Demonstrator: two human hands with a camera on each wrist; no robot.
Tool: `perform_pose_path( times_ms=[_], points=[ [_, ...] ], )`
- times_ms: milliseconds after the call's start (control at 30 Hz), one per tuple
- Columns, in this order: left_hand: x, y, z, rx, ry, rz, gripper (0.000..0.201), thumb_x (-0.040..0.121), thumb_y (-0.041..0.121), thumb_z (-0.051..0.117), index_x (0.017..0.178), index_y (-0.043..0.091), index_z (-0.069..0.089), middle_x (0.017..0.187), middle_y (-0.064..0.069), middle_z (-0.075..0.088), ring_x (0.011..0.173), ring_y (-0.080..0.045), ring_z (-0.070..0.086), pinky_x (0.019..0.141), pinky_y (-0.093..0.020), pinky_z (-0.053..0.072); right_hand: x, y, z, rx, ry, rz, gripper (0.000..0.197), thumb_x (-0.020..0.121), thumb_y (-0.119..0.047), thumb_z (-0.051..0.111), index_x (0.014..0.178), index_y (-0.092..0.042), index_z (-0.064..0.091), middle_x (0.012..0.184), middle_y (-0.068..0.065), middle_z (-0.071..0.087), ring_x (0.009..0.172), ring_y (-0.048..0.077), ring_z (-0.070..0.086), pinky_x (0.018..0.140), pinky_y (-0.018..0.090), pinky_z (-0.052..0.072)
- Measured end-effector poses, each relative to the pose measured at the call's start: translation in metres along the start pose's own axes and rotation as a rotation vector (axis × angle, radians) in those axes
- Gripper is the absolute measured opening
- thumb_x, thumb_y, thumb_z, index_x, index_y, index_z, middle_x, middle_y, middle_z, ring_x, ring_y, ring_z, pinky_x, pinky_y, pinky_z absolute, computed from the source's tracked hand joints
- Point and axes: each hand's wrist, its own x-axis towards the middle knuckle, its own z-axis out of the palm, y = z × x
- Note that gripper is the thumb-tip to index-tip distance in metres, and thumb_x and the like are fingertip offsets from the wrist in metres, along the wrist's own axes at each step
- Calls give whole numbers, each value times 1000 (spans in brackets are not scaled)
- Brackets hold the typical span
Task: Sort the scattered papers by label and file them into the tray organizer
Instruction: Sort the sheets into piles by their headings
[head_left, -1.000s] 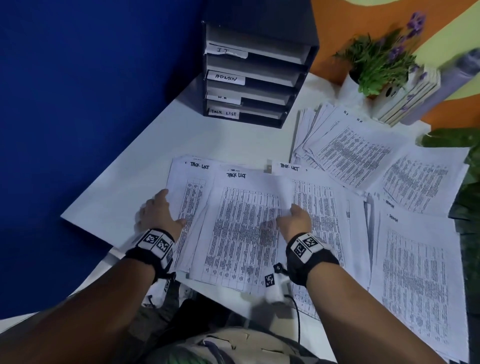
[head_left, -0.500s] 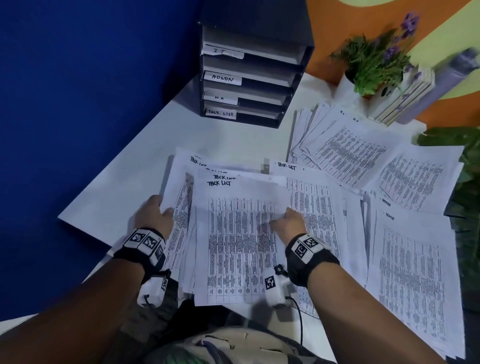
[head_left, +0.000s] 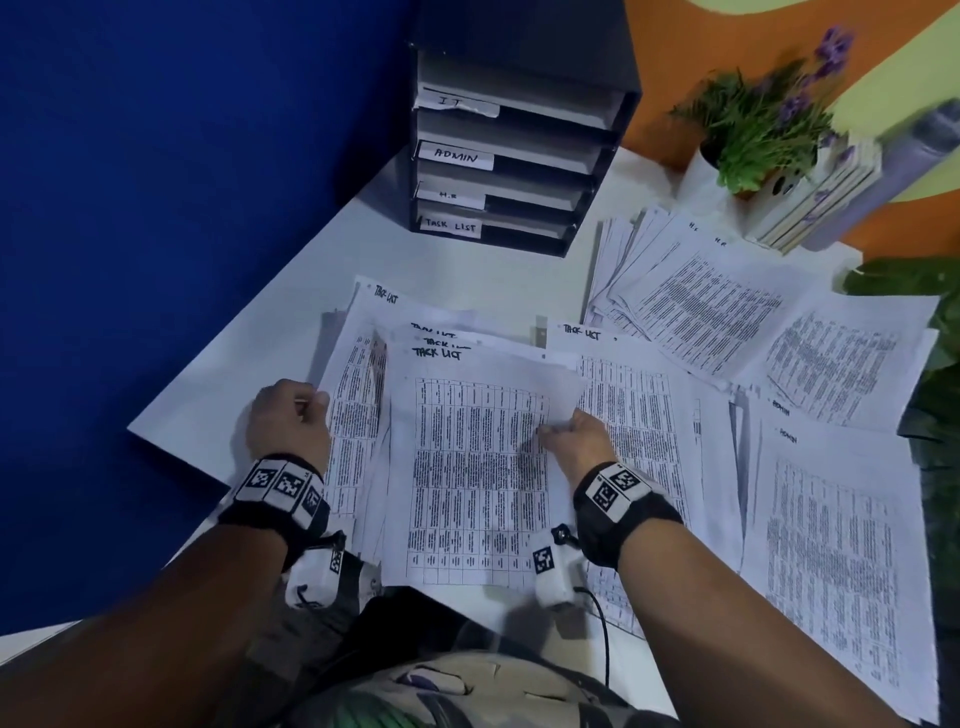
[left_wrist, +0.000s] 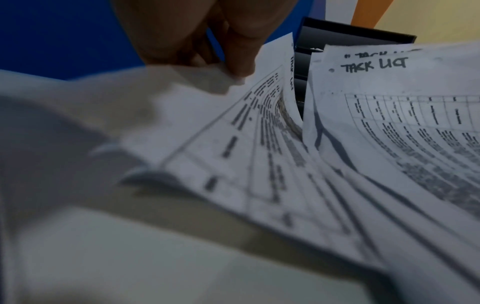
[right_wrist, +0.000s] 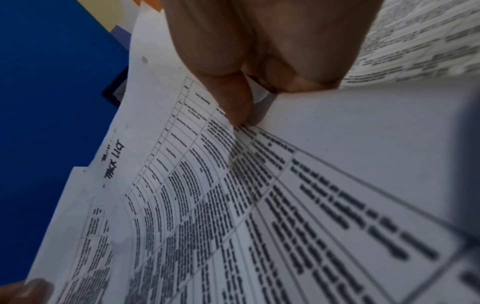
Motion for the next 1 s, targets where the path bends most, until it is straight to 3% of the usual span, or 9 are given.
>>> perform_pose_path(
  times_ms=[200, 300, 400, 500, 667, 733, 833, 933, 1000],
  points=[
    [-2, 10, -2, -151, -96, -107, 14, 94, 16, 58, 107, 12, 60, 94, -5, 64, 84, -22, 56, 77, -28, 42, -4, -8, 2, 200, -95, 50, 56, 89, 7, 57, 141, -1, 38, 121, 10, 59, 127, 36, 48, 87, 22, 48],
    [-4, 13, 2, -281, -172, -168, 19, 88, 15, 67, 106, 16, 61, 95, -2, 65, 86, -19, 60, 79, -26, 42, 0, -5, 7, 182, -84, -8, 59, 86, 2, 64, 140, -3, 39, 122, 11, 61, 116, 27, 58, 95, 24, 45],
    [-7, 13, 6, -311, -235, -209, 16, 85, 22, 73, 86, 19, 57, 80, 6, 62, 77, -18, 57, 74, -26, 40, -3, -6, 9, 190, -69, -68, 47, 87, 1, 64, 126, -16, 43, 101, 12, 66, 103, 23, 63, 107, 35, 40],
    [-6, 9, 7, -208, -287, -172, 30, 90, 32, 64, 68, 16, 52, 62, 3, 53, 62, -21, 48, 58, -26, 35, -4, -7, 10, 147, -19, -111, 43, 87, 2, 62, 128, -3, 51, 88, 13, 65, 94, 25, 65, 103, 44, 46],
    [-1, 5, 9, -140, -274, -167, 22, 95, 28, 55, 88, 8, 63, 80, -9, 64, 77, -27, 58, 70, -29, 42, -7, -7, 3, 122, 12, -195, 61, 88, 5, 59, 141, -13, 34, 83, 6, 51, 79, 14, 55, 103, 37, 43],
    [-1, 5, 12, -135, -307, -152, 20, 96, 26, 53, 89, 10, 62, 81, -7, 63, 77, -25, 56, 71, -28, 41, -5, -4, 5, 101, 3, -229, 47, 86, -6, 63, 130, -10, 46, 97, 14, 58, 88, 18, 55, 100, 39, 44],
    [-4, 9, 18, -128, -379, -108, 24, 97, 23, 49, 90, 4, 62, 85, -16, 64, 74, -23, 54, 67, -28, 39, -1, 1, 8, 102, -1, -259, 21, 83, -15, 65, 102, -7, 59, 93, 18, 64, 84, 28, 61, 91, 43, 50],
    [-7, 14, 26, -175, -416, -68, 22, 98, 20, 46, 97, 6, 63, 99, -16, 67, 80, -20, 54, 69, -26, 40, -2, -3, 5, 155, -3, -267, 19, 86, -7, 63, 101, -19, 62, 97, 12, 69, 92, 31, 66, 89, 45, 54],
    [-6, 16, 27, -68, -364, -7, 23, 96, 24, 54, 114, 13, 63, 114, -8, 63, 98, -22, 56, 84, -28, 43, -4, -7, 0, 204, 41, -272, 20, 85, -9, 62, 102, -17, 58, 102, 7, 67, 96, 25, 64, 92, 43, 53]
  ],
)
